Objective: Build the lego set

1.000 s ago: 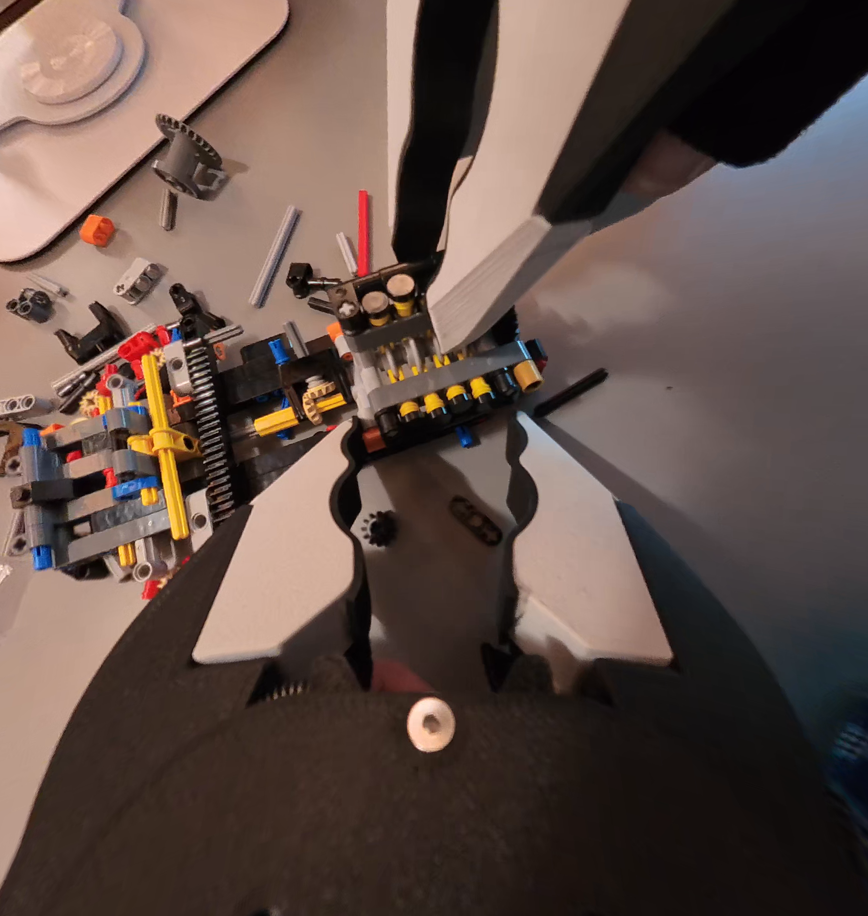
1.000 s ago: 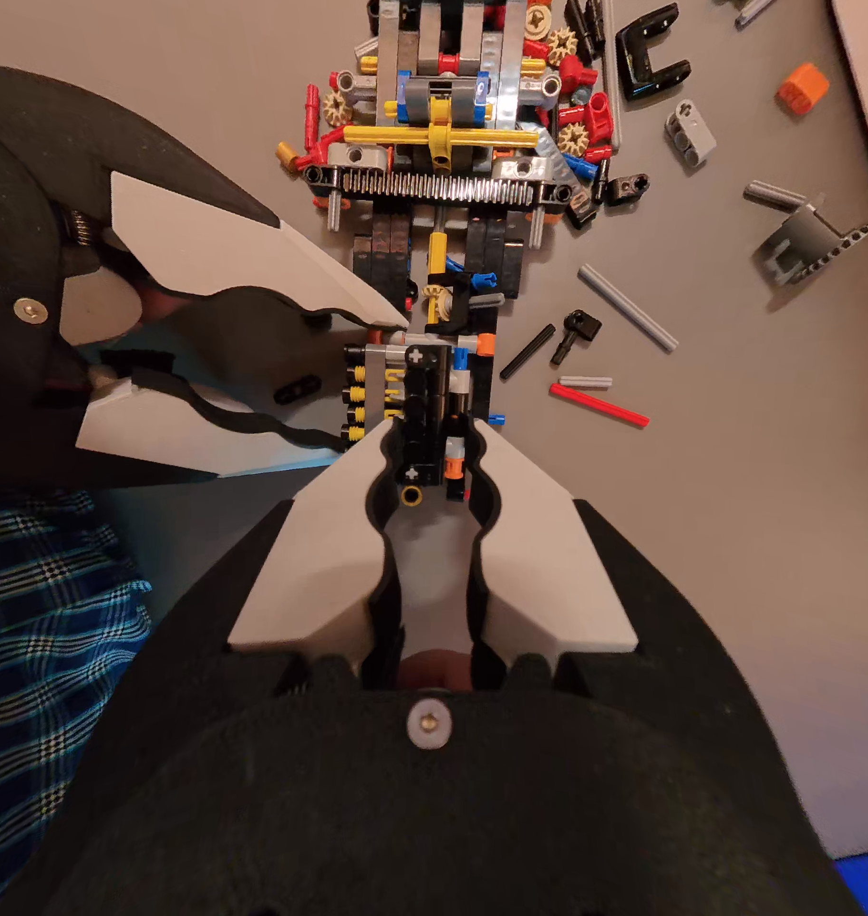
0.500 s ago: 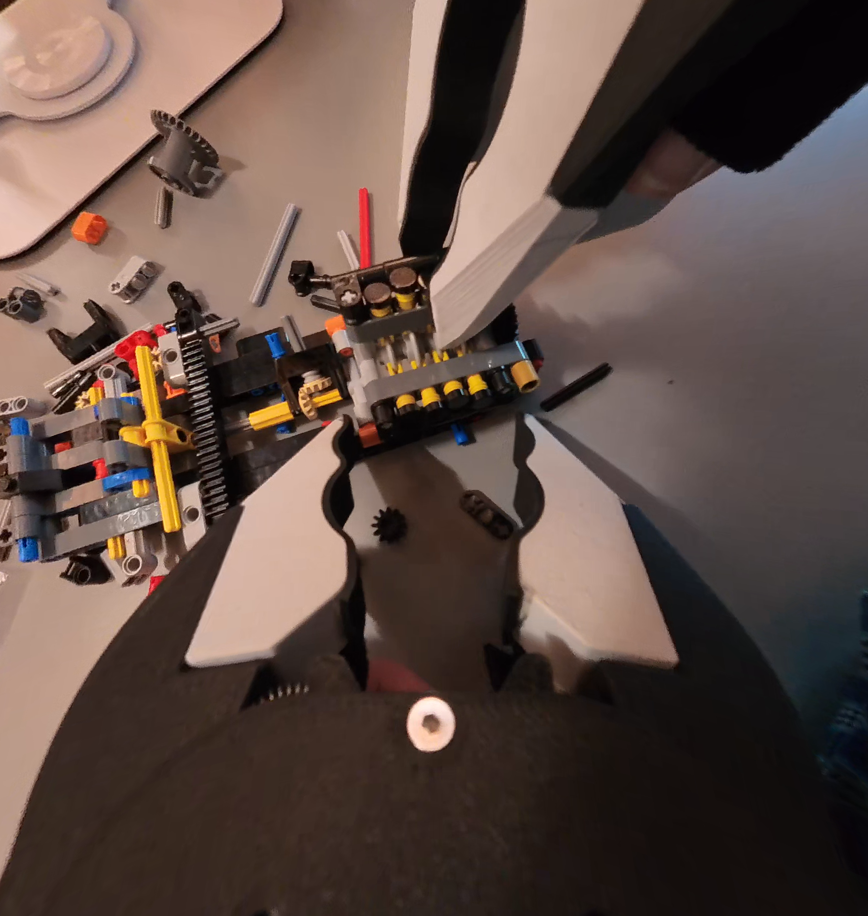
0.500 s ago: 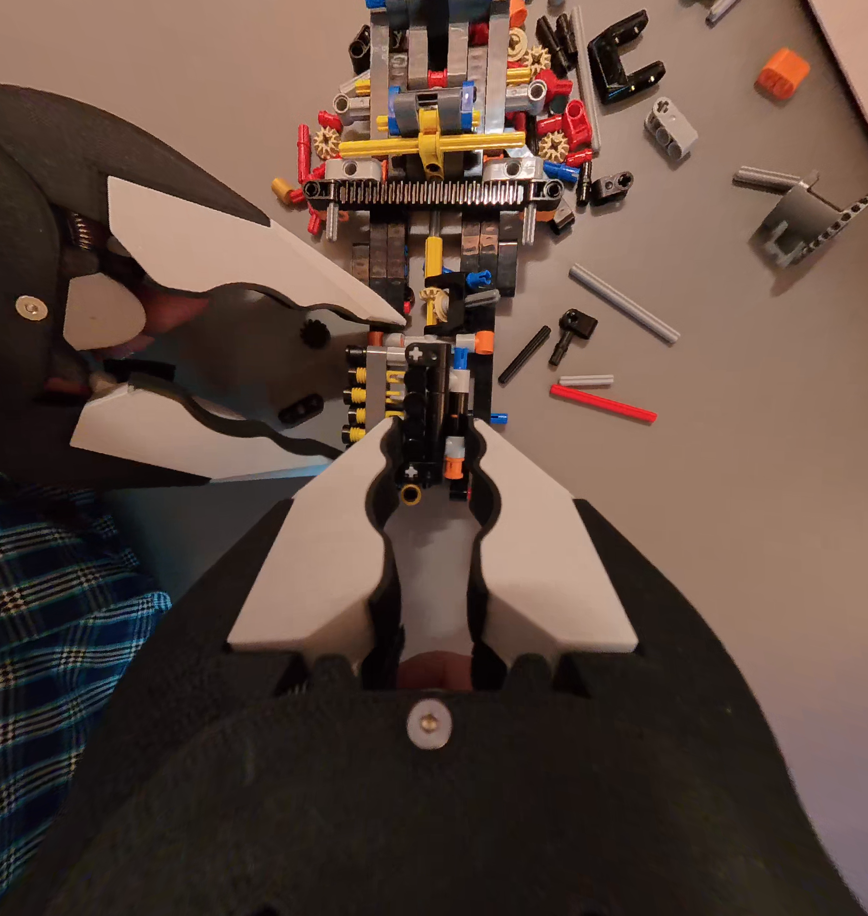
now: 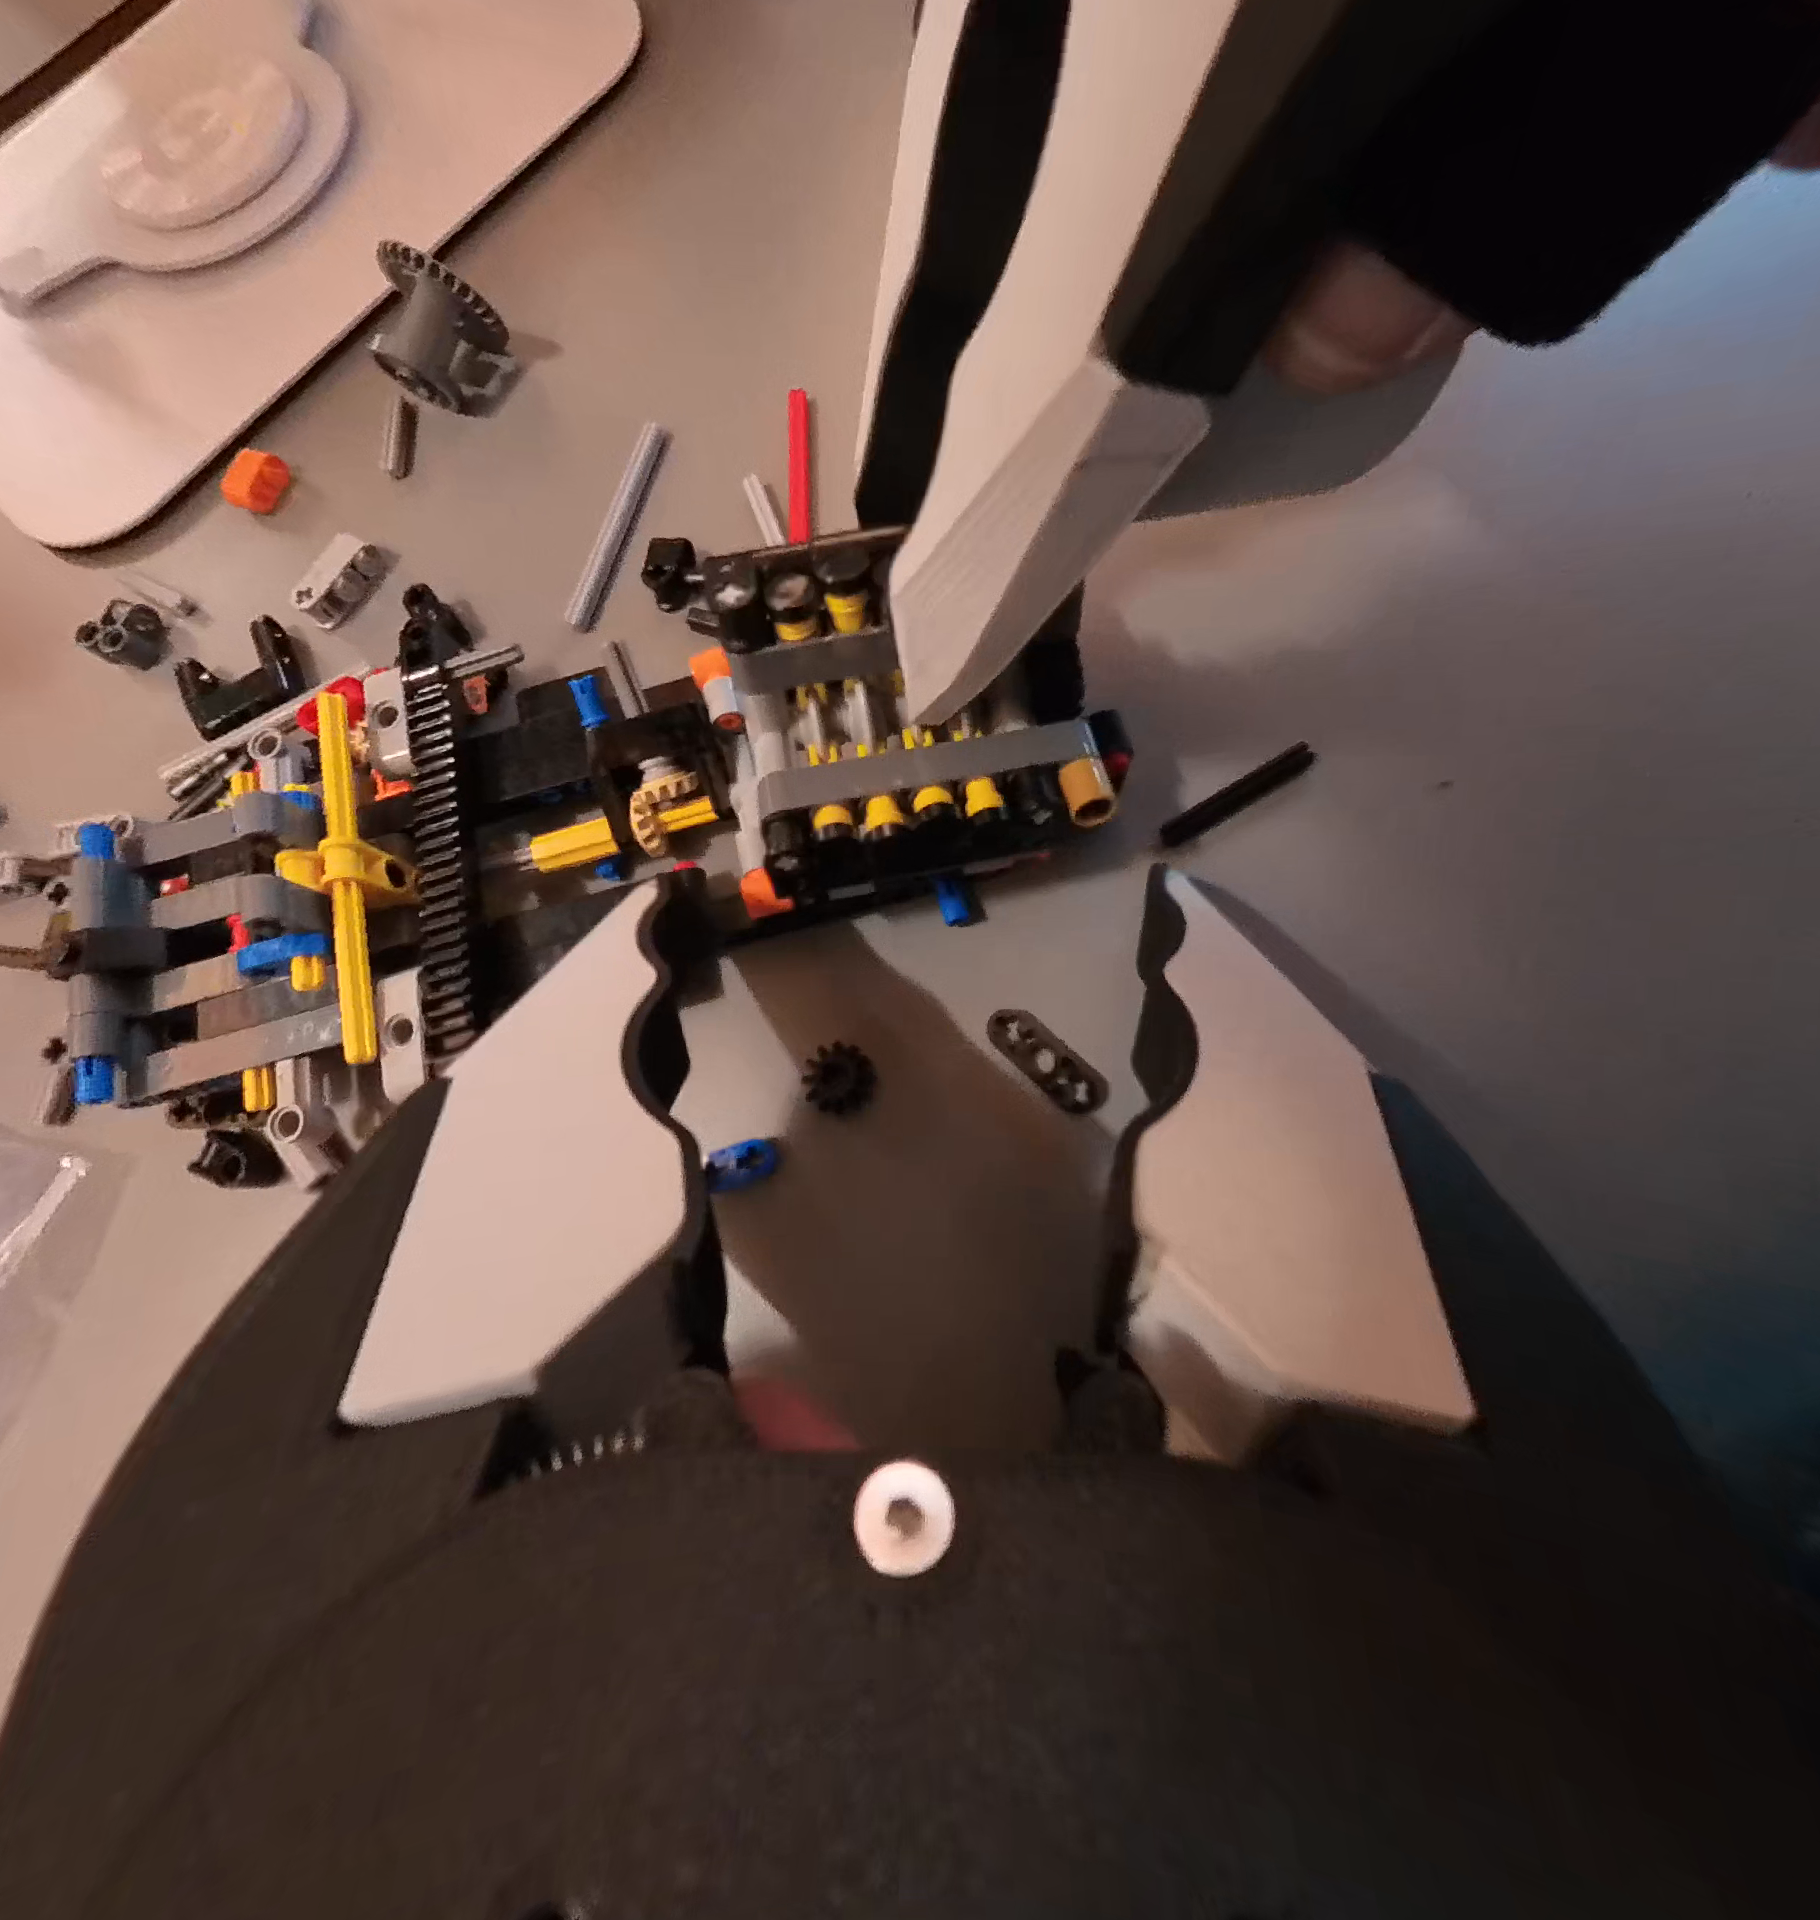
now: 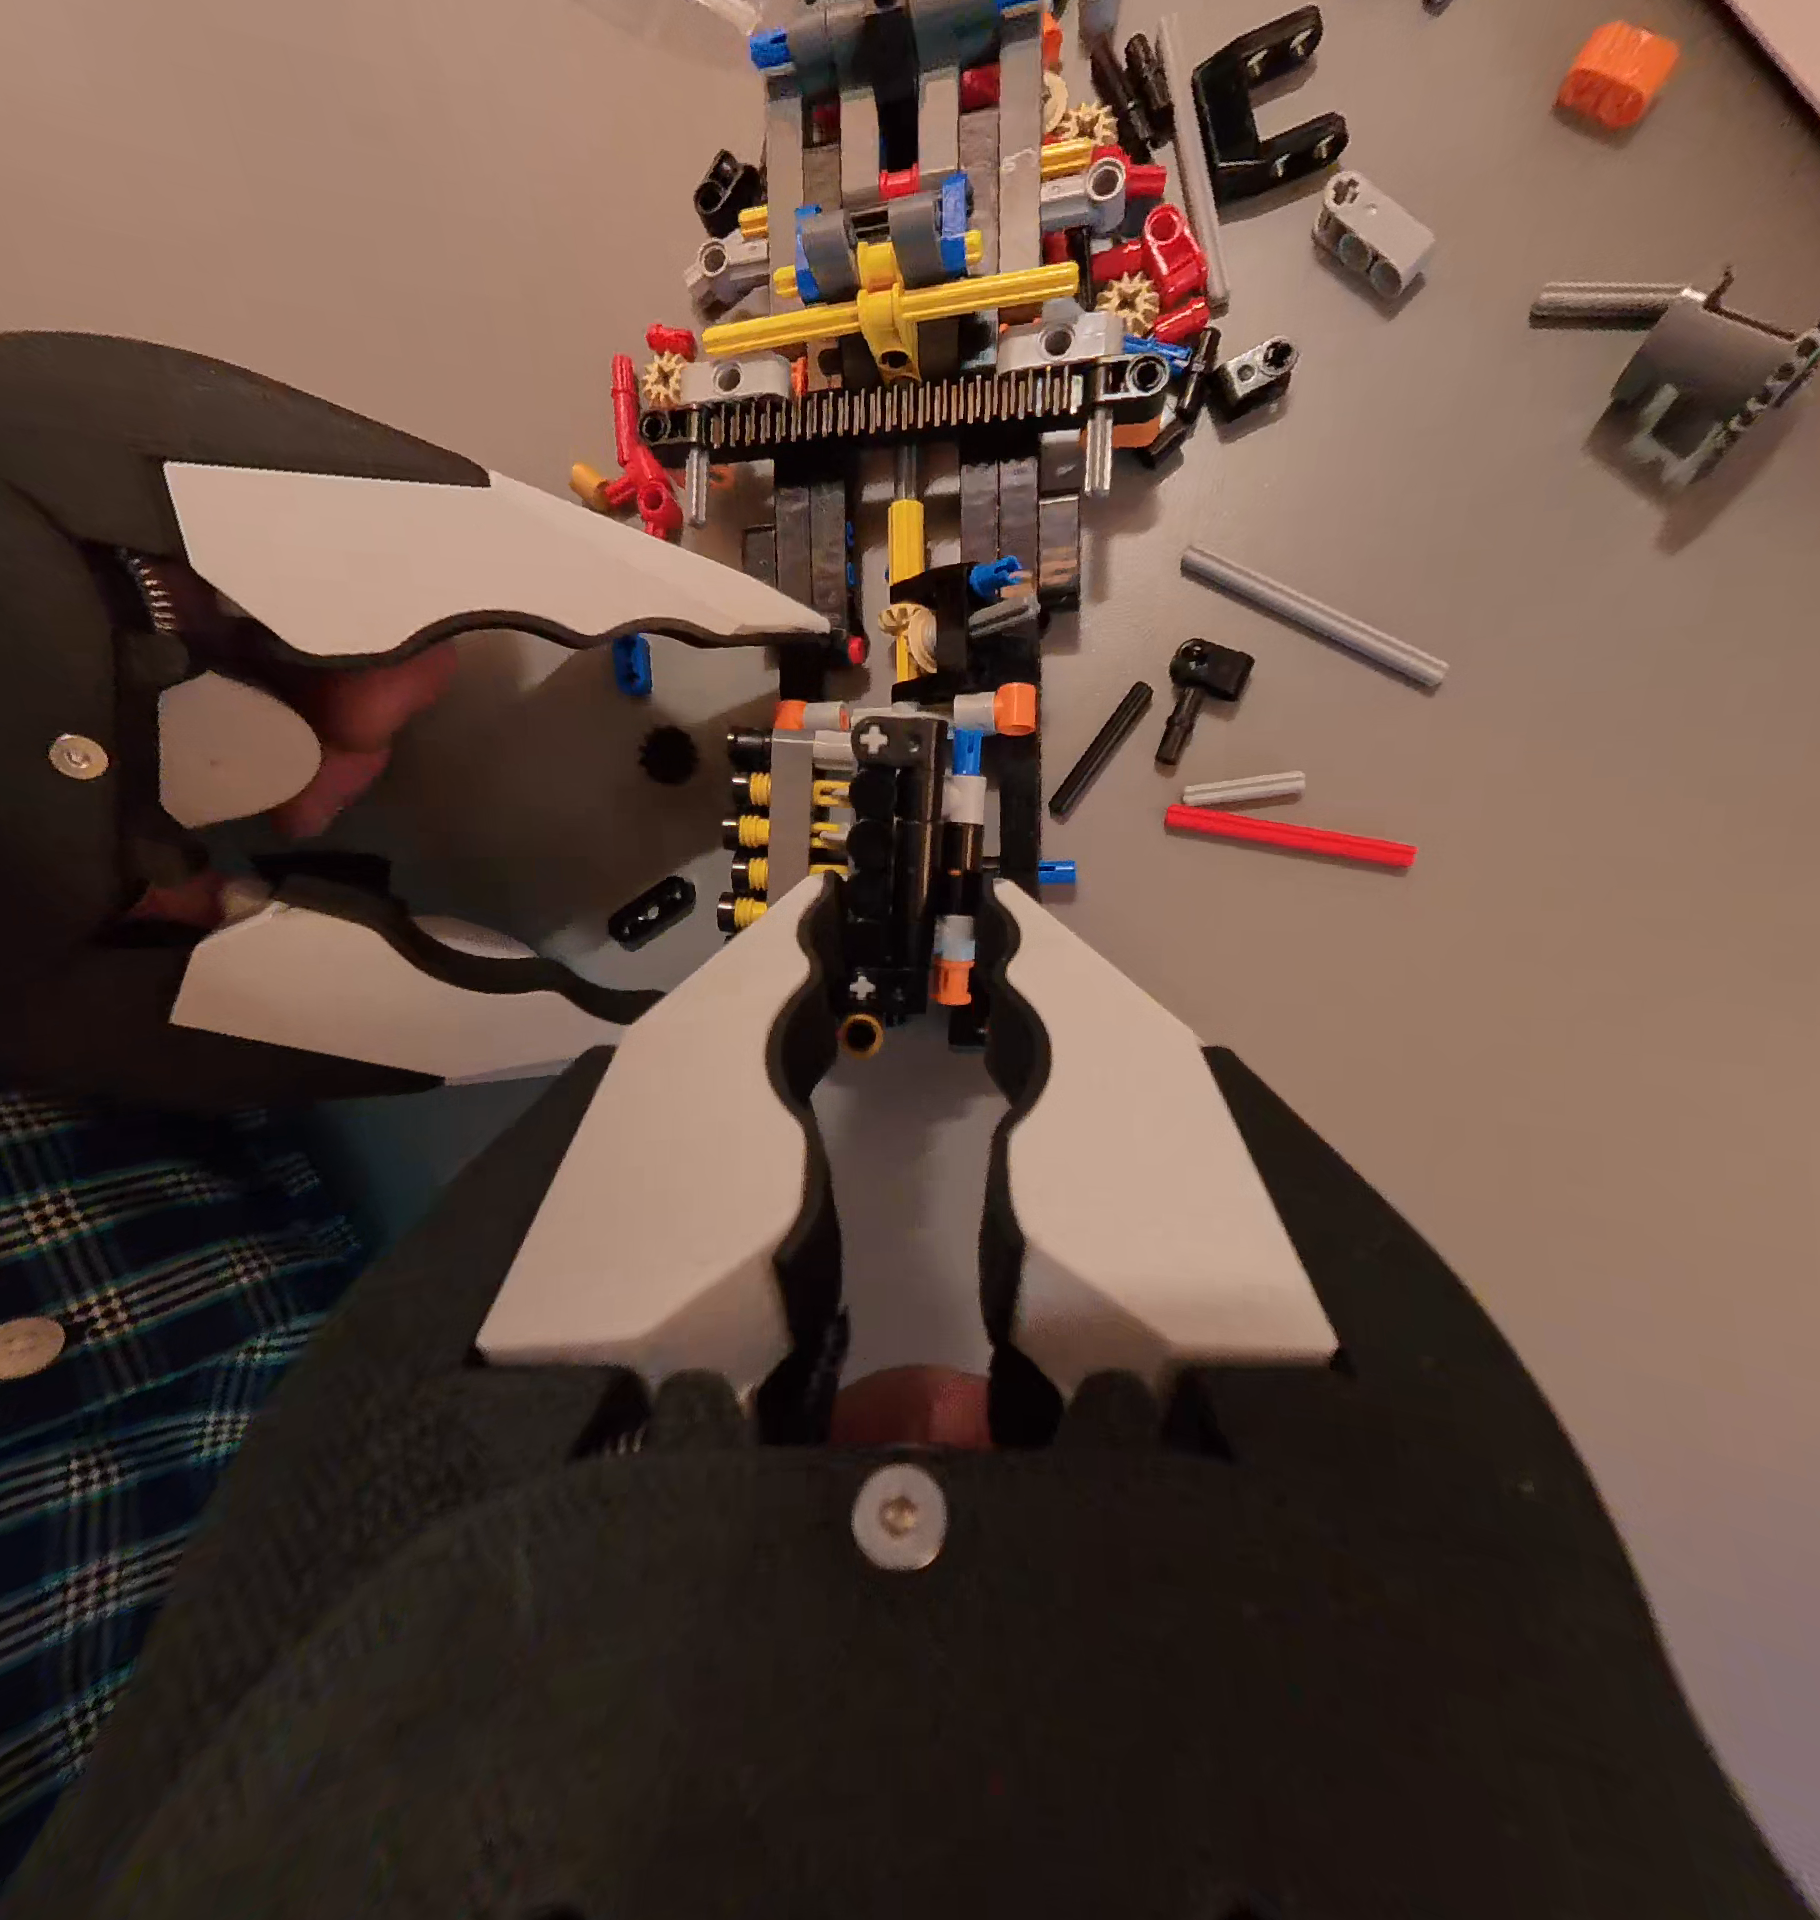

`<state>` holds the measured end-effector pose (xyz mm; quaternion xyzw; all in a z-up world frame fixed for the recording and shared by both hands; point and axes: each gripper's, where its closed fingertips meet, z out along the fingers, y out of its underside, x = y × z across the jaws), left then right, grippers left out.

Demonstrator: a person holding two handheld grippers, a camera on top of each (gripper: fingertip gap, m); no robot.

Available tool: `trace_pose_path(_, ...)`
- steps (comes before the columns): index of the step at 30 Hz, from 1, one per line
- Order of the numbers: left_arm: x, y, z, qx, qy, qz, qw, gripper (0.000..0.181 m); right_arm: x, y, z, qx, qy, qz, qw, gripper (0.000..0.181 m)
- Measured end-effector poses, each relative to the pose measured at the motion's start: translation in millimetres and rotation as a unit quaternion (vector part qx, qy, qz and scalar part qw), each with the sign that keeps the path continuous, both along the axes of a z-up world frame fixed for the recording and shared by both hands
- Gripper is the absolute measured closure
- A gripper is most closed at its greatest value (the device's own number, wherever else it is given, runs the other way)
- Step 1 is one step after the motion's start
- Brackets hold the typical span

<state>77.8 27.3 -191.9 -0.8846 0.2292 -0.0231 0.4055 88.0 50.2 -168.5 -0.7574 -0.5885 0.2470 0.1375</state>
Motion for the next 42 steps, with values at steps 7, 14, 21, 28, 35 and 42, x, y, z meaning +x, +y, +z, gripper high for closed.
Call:
trace_pose_path(7,2,4,1,0.006,0.01,0.005,1.0,0.115,-1,0,-1,-0.009,0.011,-0.01,1.0,0.159)
trace_pose_path(14,-2,7,1,0.008,0.015,0.018,1.0,0.123,-2,1,-1,-0.013,0.019,-0.013,1.0,0.159)
trace_pose_path(21,-2,6,1,0.011,0.021,0.019,1.0,0.123,-2,2,-1,-0.018,0.019,-0.003,1.0,0.159)
trace_pose_path(28,-2,6,1,0.01,0.019,0.018,1.0,0.123,-1,5,4,0.009,0.021,0.035,0.999,0.153)
trace_pose_path(35,-2,6,1,0.008,0.016,0.014,1.0,0.123,-5,8,19,0.002,0.052,0.078,0.996,0.156)
trace_pose_path(42,-1,6,1,0.008,0.015,0.013,1.0,0.123,-9,11,9,0.033,0.04,0.091,0.994,0.166)
